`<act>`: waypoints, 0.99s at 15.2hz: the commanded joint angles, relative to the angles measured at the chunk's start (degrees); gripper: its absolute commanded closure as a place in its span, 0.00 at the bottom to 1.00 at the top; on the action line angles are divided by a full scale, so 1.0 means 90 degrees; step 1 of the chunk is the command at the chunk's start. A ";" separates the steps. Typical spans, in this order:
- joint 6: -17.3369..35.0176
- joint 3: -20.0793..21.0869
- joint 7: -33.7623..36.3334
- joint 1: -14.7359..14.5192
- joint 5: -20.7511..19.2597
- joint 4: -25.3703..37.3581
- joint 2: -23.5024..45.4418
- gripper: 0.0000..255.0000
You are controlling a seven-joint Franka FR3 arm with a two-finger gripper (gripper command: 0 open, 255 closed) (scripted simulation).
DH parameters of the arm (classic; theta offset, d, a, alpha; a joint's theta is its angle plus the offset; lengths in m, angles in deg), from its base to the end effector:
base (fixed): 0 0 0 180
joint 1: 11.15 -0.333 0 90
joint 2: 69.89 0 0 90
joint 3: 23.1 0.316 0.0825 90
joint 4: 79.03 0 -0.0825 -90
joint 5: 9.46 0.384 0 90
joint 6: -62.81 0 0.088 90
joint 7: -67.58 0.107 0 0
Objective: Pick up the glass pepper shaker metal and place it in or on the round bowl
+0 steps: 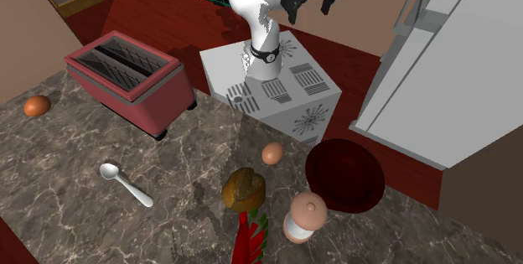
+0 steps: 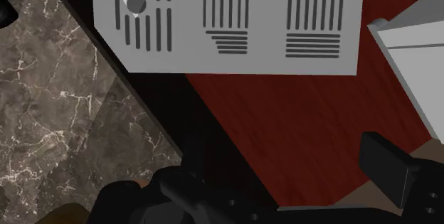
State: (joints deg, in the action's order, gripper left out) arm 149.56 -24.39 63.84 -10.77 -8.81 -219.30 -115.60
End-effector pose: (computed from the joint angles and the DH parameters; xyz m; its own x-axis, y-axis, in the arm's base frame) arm 0.2933 -0.0087 0.5464 0.9899 0.0459 -0.1339 0.0414 -0.9985 -0.0362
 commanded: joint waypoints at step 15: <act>0.2007 -0.0689 -0.0292 0.0308 0.0067 0.1496 0.3170 0.00</act>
State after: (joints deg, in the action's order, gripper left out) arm 166.72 -30.40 61.12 -8.04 -8.54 -206.77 -88.66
